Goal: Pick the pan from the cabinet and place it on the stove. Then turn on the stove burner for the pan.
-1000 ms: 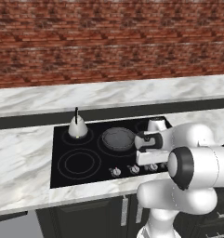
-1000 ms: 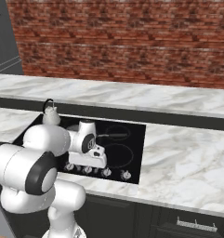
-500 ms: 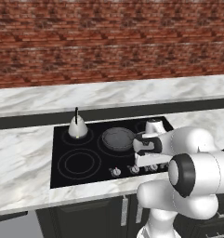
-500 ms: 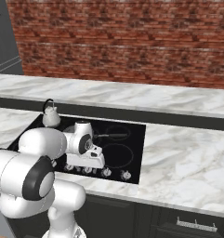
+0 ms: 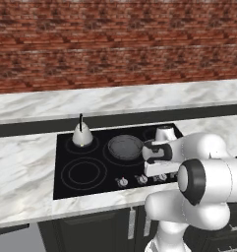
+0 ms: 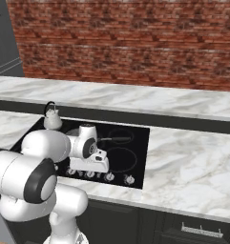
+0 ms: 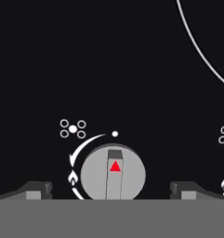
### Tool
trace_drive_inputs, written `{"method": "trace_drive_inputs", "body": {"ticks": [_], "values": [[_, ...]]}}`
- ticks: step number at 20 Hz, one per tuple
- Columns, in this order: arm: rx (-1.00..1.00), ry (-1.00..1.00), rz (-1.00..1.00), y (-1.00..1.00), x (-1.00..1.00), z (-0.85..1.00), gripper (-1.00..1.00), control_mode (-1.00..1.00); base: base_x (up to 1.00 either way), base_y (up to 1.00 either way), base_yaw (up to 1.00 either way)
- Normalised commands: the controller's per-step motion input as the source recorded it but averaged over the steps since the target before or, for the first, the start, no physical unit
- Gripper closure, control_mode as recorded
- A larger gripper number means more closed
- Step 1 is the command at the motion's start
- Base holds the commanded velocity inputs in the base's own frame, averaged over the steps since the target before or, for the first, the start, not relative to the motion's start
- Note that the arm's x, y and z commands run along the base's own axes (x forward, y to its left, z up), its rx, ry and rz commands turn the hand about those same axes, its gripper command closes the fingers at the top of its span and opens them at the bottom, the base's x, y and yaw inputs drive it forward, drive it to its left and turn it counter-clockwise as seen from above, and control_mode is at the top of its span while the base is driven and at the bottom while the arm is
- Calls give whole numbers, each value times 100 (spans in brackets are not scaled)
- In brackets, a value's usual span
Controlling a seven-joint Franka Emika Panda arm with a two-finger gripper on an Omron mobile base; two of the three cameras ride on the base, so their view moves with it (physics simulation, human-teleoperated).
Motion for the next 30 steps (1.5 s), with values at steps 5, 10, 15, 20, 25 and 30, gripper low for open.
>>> {"method": "trace_drive_inputs", "body": {"ticks": [5,10,15,20,25,30], "values": [[0,0,0,0,0,-27,-100,-100,0,0,0],[0,0,0,0,-1,-38,100,-100,0,0,0],[0,0,0,2,-9,-31,100,-100,0,0,0],[0,0,0,8,-21,-21,100,-100,0,0,0],[0,0,0,19,-14,-22,100,-100,0,0,0],[0,0,0,9,0,-7,100,-100,0,0,0]]}}
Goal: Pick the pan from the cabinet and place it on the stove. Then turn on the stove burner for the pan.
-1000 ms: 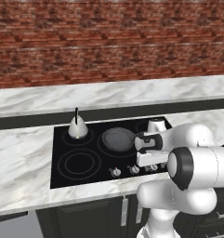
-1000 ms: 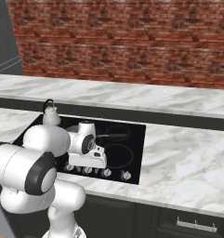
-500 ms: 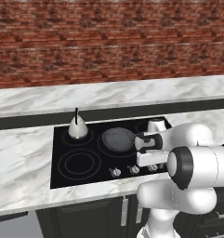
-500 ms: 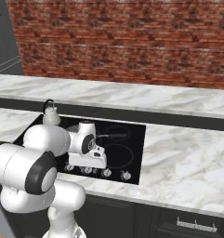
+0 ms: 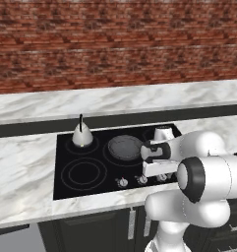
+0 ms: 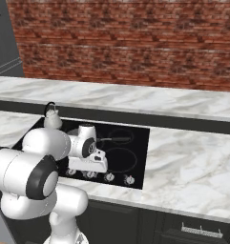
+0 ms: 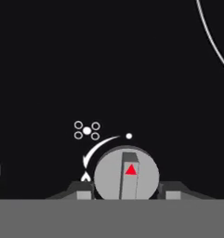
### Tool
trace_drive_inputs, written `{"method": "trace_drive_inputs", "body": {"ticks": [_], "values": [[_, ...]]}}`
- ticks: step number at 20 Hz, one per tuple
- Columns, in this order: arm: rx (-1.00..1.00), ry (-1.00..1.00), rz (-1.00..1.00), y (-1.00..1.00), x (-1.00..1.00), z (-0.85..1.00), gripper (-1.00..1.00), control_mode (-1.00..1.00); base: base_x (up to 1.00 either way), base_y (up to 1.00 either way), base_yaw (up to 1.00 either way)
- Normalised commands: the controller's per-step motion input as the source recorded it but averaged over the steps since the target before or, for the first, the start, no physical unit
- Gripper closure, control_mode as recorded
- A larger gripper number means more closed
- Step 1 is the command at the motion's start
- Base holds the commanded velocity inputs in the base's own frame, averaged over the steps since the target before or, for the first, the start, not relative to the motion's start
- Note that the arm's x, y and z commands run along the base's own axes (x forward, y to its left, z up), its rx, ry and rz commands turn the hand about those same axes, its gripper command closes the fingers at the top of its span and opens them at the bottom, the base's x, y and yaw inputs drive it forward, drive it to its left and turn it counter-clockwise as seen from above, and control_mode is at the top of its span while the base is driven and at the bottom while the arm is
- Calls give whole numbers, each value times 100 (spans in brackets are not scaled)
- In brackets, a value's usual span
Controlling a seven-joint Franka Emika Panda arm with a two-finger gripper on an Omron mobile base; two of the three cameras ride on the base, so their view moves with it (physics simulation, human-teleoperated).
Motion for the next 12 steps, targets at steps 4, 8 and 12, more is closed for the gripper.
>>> {"method": "trace_drive_inputs", "body": {"ticks": [4,8,12], "values": [[0,-4,14,0,-6,-13,100,-100,0,0,0],[0,-2,28,3,-14,-27,100,-100,0,0,0],[0,0,36,5,-6,-34,100,-100,0,0,0]]}}
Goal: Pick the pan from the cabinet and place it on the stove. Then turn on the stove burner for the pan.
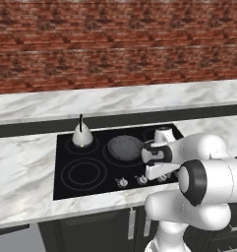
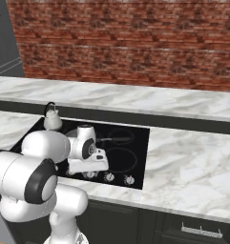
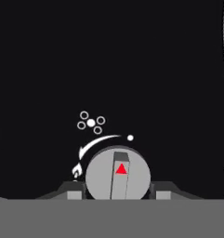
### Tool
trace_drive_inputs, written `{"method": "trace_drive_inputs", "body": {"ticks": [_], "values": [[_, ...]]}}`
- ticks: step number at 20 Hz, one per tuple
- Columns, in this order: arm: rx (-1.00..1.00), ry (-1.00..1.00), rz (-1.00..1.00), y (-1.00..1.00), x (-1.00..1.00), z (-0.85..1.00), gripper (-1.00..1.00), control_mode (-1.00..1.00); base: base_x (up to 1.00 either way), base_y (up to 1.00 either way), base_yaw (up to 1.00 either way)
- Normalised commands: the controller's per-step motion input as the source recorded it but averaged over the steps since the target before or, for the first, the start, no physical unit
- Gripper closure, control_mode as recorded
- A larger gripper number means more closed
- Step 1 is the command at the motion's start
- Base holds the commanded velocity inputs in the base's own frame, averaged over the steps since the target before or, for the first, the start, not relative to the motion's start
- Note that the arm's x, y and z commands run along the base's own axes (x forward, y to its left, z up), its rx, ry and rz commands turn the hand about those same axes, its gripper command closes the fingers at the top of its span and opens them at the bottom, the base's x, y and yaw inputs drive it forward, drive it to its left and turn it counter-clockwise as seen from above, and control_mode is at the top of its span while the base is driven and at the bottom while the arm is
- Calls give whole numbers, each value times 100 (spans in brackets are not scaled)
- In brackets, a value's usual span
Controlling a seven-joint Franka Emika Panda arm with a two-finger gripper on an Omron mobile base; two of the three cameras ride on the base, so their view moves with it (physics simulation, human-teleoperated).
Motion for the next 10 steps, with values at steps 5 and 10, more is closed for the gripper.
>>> {"method": "trace_drive_inputs", "body": {"ticks": [5,10], "values": [[0,0,42,7,-7,-41,100,-100,0,0,0],[0,0,43,13,-10,-48,100,-100,0,0,0]]}}
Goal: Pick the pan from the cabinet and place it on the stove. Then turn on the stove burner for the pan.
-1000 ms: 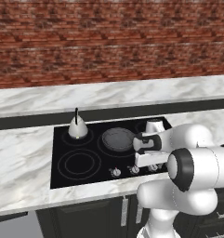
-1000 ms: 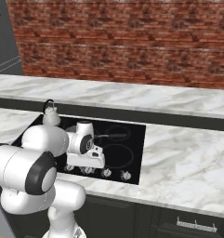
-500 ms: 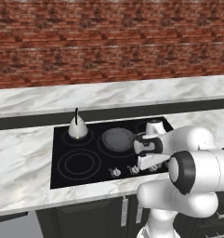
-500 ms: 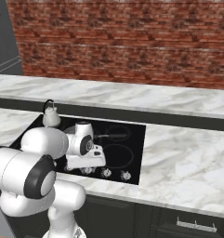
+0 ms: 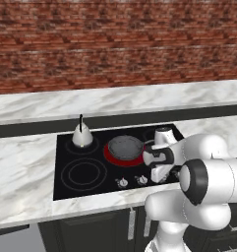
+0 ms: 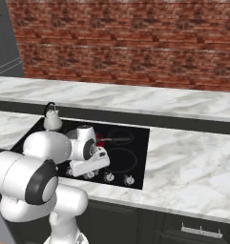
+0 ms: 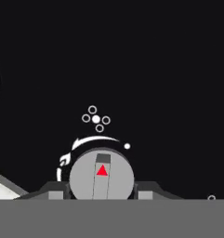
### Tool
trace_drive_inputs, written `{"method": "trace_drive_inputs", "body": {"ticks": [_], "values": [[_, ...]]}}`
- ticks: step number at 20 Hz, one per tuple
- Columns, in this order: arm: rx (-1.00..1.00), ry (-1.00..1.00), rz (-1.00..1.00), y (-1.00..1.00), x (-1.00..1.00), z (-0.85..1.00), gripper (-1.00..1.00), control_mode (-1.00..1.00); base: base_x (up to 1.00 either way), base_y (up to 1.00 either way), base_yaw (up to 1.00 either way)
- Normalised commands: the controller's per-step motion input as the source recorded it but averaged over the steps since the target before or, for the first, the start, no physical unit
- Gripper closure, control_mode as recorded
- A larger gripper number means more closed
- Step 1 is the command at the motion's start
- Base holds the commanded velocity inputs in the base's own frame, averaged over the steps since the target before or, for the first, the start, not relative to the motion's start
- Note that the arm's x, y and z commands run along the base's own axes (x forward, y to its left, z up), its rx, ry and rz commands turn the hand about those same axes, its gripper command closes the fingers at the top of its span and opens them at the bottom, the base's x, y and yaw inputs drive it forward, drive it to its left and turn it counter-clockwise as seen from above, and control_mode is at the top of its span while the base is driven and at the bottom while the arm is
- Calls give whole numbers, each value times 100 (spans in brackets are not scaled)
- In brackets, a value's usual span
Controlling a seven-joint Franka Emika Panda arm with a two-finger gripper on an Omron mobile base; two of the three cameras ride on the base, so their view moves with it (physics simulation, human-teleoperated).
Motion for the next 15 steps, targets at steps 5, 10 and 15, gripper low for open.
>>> {"method": "trace_drive_inputs", "body": {"ticks": [5,10,15], "values": [[0,0,42,14,-8,-50,100,-100,0,0,0],[0,0,34,18,-3,-44,100,-100,0,0,0],[0,0,26,14,-8,-17,-100,-100,0,0,0]]}}
